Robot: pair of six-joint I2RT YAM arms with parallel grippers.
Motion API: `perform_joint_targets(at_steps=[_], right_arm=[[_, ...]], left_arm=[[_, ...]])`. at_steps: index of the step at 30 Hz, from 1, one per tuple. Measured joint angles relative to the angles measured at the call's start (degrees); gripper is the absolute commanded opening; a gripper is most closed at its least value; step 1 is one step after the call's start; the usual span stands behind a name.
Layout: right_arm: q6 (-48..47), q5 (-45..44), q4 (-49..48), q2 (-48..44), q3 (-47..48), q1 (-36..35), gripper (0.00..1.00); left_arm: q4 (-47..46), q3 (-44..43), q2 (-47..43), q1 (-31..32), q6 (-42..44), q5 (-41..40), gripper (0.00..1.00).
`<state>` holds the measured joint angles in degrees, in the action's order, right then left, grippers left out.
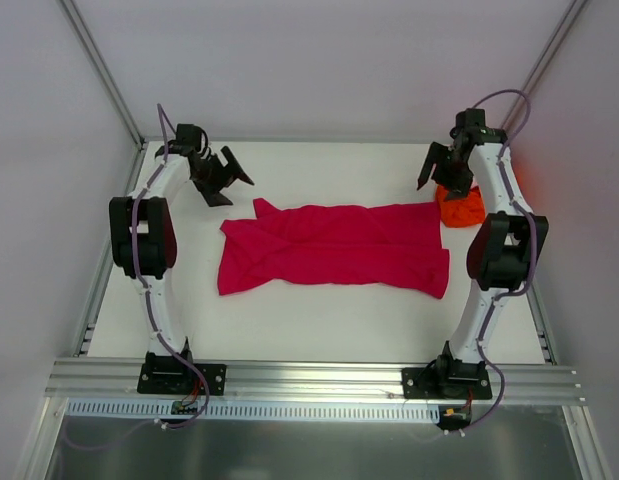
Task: Fold and stack the t-shirts
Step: Fold the flattened tshirt in 1/3 of the way
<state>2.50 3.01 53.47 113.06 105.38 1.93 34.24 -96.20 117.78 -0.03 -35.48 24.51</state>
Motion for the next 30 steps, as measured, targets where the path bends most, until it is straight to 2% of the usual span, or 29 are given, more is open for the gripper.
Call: perform_joint_targets(at_steps=[3,5,15,21,30], right_arm=[[0.0,2.2,1.6,5.6,10.9,-1.0,0.77],[-0.1,2.4,1.4,6.9,13.6,-1.5,0.77],[-0.3,2.3,4.3,7.7,13.4,-1.9,0.76],[-0.5,2.3,4.8,7.7,12.5,-1.9,0.76],[-1.0,2.4,5.3,7.7,12.0,-1.9,0.76]], left_arm=[[-2.6,-3.5,4.0,0.9,-0.7,4.0,0.85],[-3.7,-5.1,5.8,1.3,-1.1,5.8,0.85],[-5.4,-10.7,11.6,4.7,-0.6,14.5,0.87],[-3.1,-10.7,13.0,5.7,1.0,13.2,0.86],[-0.7,-10.1,12.9,5.6,2.3,4.2,0.86]])
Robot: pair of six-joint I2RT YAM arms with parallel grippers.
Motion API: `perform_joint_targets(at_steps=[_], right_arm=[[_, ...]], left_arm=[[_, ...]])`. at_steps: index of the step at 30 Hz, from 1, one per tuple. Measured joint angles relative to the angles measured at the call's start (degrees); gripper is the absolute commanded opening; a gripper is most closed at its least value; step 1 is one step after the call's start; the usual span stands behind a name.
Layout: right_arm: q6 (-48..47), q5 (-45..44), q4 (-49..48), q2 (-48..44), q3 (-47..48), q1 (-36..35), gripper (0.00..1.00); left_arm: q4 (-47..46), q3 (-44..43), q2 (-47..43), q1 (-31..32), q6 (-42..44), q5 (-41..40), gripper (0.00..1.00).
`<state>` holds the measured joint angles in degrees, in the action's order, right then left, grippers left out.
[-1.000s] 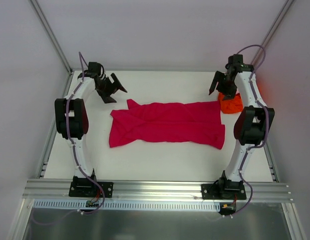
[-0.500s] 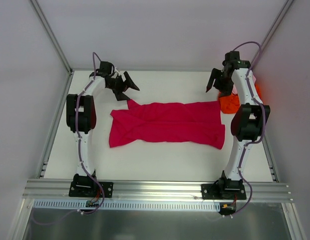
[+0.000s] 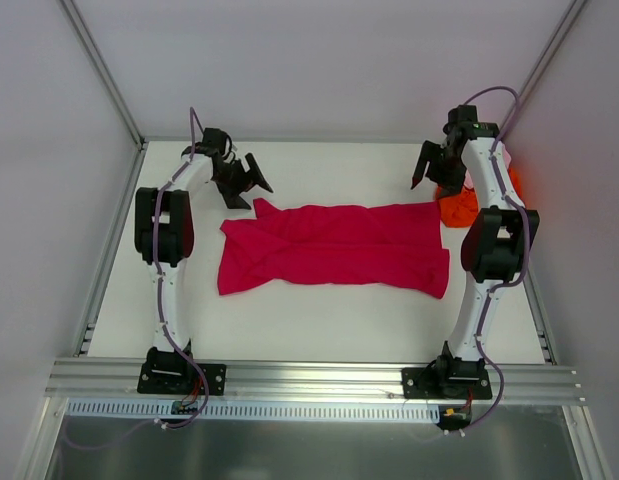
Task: Fold and stack the t-shirts
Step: Fold the flattened tshirt in 1/3 of the way
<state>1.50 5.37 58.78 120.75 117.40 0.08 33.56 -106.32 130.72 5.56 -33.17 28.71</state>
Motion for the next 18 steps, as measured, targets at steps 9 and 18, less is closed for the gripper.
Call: perform_joint_targets(at_steps=[9,18], right_arm=[[-0.2,0.1,0.2,0.0,-1.0,0.0,0.76],[-0.9,1.2,0.2,0.0,-1.1,-0.7,0.76]], left_arm=[[1.7,1.1,0.0,0.0,1.0,-4.2,0.84],[-2.4,4.1,-0.8,0.0,1.2,-1.4,0.84]])
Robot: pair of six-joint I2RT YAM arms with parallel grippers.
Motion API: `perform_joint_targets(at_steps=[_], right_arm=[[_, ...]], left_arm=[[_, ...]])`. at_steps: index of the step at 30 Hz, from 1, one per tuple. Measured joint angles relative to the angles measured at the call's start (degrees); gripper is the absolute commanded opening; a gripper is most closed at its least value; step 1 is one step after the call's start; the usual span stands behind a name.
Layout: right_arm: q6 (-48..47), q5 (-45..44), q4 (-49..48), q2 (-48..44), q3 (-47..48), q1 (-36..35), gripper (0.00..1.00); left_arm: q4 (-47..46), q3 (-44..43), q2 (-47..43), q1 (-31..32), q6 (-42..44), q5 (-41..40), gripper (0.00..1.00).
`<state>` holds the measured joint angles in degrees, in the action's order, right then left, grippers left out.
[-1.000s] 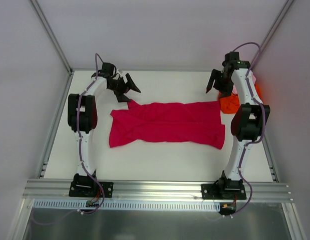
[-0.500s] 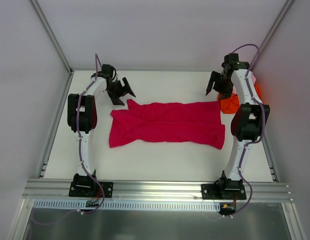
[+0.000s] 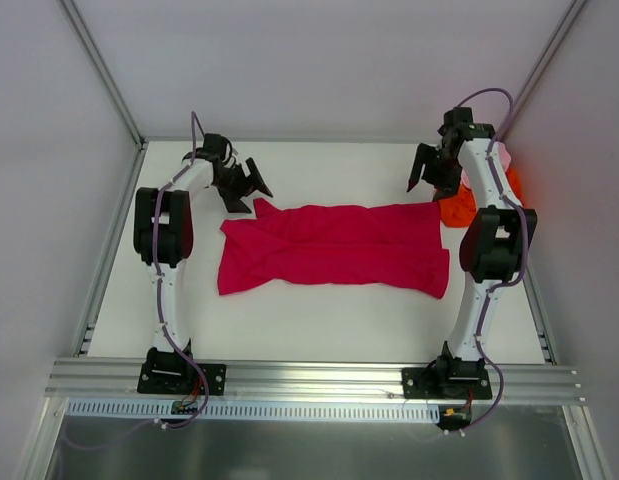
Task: Fold and stack the t-shirts
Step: Fold the flattened tshirt in 1/3 of the way
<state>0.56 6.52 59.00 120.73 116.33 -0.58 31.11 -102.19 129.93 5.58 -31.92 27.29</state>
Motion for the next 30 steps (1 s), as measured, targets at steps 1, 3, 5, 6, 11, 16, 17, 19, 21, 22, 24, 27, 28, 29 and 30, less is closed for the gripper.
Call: perform_joint_targets(at_steps=[1,3,5,6,11,16,17,19,21,22,24,27,28,29,30], right_arm=[[-0.2,0.1,0.0,0.0,0.0,-0.2,0.76],[-0.7,0.3,0.0,0.0,0.0,-0.6,0.76],[-1.1,0.4,0.0,-0.1,-0.2,-0.9,0.76],[-1.2,0.5,0.0,-0.1,-0.4,-1.0,0.76],[-1.7,0.9,-0.2,-0.3,-1.3,-1.2,0.77],[-1.8,1.0,-0.2,-0.8,-1.9,-1.2,0.77],[-1.8,1.0,-0.2,-0.8,-1.9,-1.2,0.77],[-1.7,1.0,-0.3,-0.9,-1.9,-1.2,0.77],[-1.7,1.0,-0.3,-0.9,-1.9,-1.2,0.77],[-1.7,1.0,-0.2,-1.0,-1.9,-1.2,0.77],[-1.7,1.1,-0.3,-1.0,-1.9,-1.2,0.77],[-1.7,1.3,-0.3,-1.0,-1.9,-1.3,0.77],[-1.7,1.4,-0.4,-1.0,-1.9,-1.3,0.77],[-1.7,1.4,-0.5,-1.0,-1.9,-1.3,0.77],[-1.7,1.4,-0.5,-1.0,-2.0,-1.3,0.77]], left_arm=[[-0.5,0.1,0.0,0.0,0.0,0.3,0.84],[-2.1,0.6,0.0,0.1,0.2,1.3,0.81],[-3.1,0.9,0.0,0.1,0.3,2.0,0.66],[-3.4,0.9,0.0,0.1,0.4,2.1,0.64],[-4.0,0.4,0.2,0.3,1.1,2.3,0.41],[-3.8,-1.0,0.6,0.8,1.8,2.2,0.00],[-3.7,-1.1,0.6,0.8,2.0,2.2,0.00],[-3.4,-1.3,0.6,0.9,2.4,2.1,0.00],[-3.1,-1.3,0.6,0.9,2.6,1.9,0.00],[-2.8,-1.3,0.6,0.9,2.6,1.5,0.00],[-2.2,-1.3,0.6,0.9,2.7,0.2,0.00],[-1.2,-1.3,0.5,0.9,2.8,-4.2,0.00],[-0.8,-1.3,0.5,0.9,2.8,-5.8,0.00],[-0.1,-1.4,0.3,0.9,2.8,-7.9,0.00],[0.5,-1.6,0.2,0.9,2.8,-9.5,0.00]])
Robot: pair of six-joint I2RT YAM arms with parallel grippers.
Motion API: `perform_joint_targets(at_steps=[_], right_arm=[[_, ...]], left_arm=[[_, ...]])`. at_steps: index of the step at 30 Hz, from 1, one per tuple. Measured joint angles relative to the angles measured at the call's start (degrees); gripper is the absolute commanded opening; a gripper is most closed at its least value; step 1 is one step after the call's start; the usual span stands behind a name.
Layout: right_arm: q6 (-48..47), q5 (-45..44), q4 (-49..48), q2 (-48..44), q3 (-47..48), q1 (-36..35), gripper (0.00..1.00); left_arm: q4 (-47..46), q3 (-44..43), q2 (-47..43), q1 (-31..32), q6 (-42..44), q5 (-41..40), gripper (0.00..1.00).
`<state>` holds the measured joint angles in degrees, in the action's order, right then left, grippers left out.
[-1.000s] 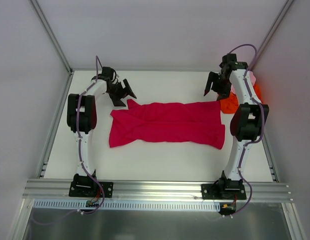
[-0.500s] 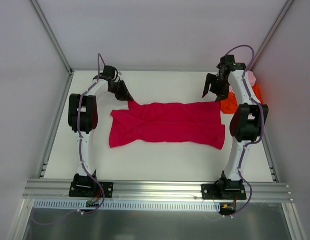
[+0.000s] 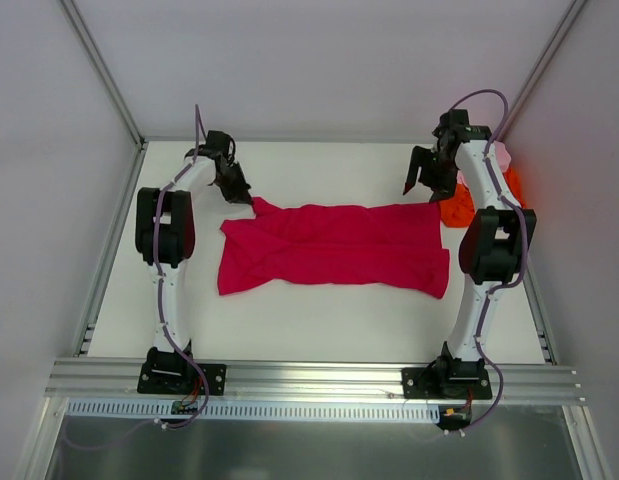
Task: Fold and stack the t-shirts
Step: Fold the flattened tshirt in 1/3 of the way
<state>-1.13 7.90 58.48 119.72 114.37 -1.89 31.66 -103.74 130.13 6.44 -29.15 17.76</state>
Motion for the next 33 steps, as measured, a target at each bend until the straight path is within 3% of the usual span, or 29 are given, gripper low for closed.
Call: perform_joint_targets(at_steps=[10,20,26,33], right_arm=[[0.3,-0.1,-0.6,0.0,-1.0,0.0,0.77],[1.7,0.0,-1.2,1.4,-0.9,-0.1,0.77],[1.9,0.2,-1.2,2.5,0.2,-0.1,0.80],[3.4,8.3,-3.8,7.2,4.1,-0.3,0.80]], left_arm=[[3.2,-3.8,-3.8,-3.5,-1.9,-9.4,0.00],[5.0,-12.0,-3.8,-9.8,-3.1,-9.4,0.00],[6.0,-14.6,-3.2,-10.2,-3.1,-9.2,0.00],[6.6,-15.3,-1.8,-9.4,-3.0,-7.3,0.00]])
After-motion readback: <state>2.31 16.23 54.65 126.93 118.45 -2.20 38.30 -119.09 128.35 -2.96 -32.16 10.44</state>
